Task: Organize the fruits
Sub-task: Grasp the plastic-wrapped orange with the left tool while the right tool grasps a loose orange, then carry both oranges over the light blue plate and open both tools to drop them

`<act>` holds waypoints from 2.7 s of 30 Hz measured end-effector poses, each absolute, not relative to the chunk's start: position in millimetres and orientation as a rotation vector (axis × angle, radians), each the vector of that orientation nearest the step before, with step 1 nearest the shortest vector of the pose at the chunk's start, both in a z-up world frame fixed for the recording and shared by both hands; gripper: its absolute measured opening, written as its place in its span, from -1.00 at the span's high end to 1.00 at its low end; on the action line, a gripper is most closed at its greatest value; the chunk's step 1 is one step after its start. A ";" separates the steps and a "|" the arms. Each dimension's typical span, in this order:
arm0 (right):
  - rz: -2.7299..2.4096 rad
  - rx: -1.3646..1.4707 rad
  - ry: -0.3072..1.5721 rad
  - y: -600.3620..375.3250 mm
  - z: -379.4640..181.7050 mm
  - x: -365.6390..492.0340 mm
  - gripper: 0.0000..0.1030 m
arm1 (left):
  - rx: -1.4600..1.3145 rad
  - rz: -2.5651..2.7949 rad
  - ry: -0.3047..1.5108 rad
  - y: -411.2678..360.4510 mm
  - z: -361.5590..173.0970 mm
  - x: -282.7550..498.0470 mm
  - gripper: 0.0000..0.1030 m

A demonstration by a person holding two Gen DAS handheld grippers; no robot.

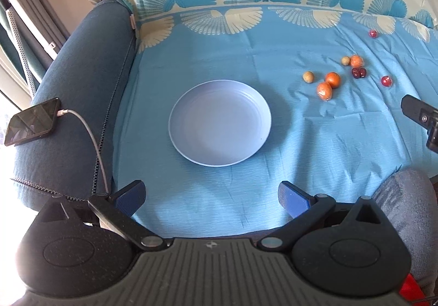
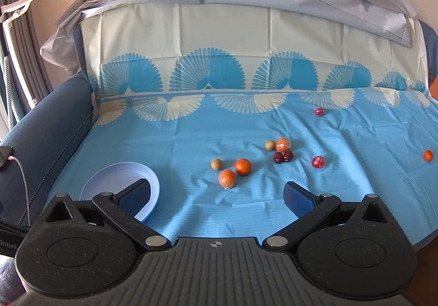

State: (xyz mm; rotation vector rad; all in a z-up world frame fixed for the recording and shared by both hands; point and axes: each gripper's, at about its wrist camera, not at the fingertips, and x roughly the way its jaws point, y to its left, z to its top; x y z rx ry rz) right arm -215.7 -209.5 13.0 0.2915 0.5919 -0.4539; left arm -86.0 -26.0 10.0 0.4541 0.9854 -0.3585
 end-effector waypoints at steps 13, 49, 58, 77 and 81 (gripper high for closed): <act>-0.796 0.359 0.450 -373.0 -18.1 -286.0 -0.99 | 0.391 -0.540 1.060 -153.8 -30.2 -54.6 -0.99; -1.304 0.423 0.558 -726.3 -198.6 -270.4 0.31 | 0.432 -0.651 1.080 -300.7 -169.1 33.9 0.32; -0.889 0.400 0.402 -574.6 -93.4 -255.5 0.30 | 0.385 -0.673 0.983 -241.8 -80.2 -3.6 0.31; -0.183 0.324 0.417 -207.3 28.4 -233.8 0.30 | 0.292 -0.502 0.891 7.9 46.5 -98.5 0.31; -0.089 0.284 0.457 -155.4 38.7 -225.4 0.30 | 0.253 -0.465 0.885 48.4 47.0 -107.4 0.31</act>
